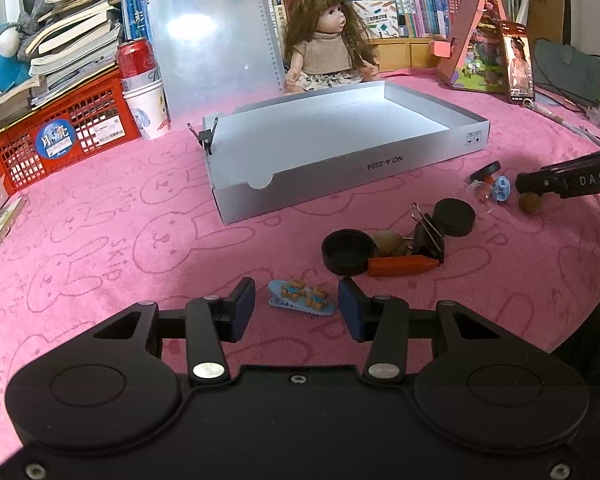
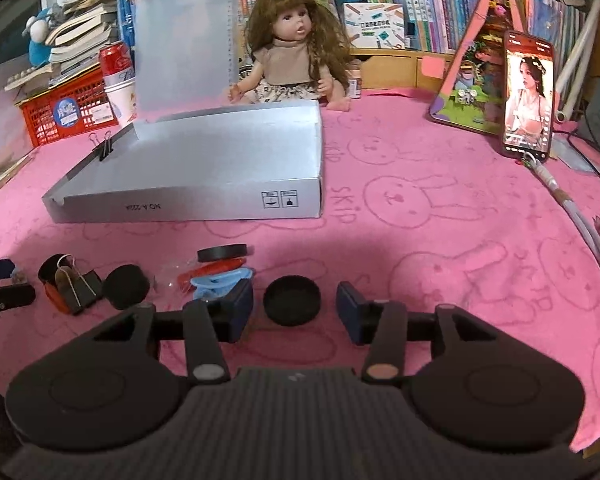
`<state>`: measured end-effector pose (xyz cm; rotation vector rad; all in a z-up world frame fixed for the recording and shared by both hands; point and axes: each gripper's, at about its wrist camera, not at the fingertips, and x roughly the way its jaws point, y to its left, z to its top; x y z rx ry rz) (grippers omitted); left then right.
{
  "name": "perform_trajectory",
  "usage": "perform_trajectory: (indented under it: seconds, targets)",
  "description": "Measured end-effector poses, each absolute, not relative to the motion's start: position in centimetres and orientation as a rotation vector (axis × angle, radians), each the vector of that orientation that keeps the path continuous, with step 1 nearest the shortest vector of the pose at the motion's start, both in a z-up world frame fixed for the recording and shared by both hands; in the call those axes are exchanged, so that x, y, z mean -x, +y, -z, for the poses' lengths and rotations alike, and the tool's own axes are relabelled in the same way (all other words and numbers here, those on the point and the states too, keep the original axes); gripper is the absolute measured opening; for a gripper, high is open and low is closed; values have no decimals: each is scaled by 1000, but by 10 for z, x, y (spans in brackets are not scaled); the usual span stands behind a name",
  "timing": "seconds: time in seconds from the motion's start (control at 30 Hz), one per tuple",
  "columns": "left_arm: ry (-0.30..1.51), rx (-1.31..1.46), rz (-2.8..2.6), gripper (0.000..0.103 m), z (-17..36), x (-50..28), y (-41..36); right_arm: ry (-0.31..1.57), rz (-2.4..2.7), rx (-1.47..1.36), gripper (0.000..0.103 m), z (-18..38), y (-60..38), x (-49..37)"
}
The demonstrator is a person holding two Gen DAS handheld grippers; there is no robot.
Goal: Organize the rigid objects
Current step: 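Carry the blue clip with the left tool while the right tool carries the black lid over the box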
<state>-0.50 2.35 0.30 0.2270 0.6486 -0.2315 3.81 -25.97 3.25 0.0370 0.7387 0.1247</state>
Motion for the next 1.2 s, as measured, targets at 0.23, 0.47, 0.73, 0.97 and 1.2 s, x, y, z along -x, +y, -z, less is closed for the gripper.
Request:
perform_trajectory:
  seconds: [0.23,0.47,0.73,0.97,1.2]
  targets:
    - [615,-292,255,39,0,14,16,718,-125,11,58,-30,-255,-33]
    - [615,-269,237,34,-3,16,13,701,-110,19,36,-31,-256,-30]
    - [584,-200,218,34,-22,10,10,670,-90,25,36,-40,-255,-30]
    - [587,-98,205,34,-40,-11,13,668,-99,2,36,-52,-252,-40]
    - [589,-53,214,34,-53,-43,1,665,-105,-35,36,-60,-250,-56]
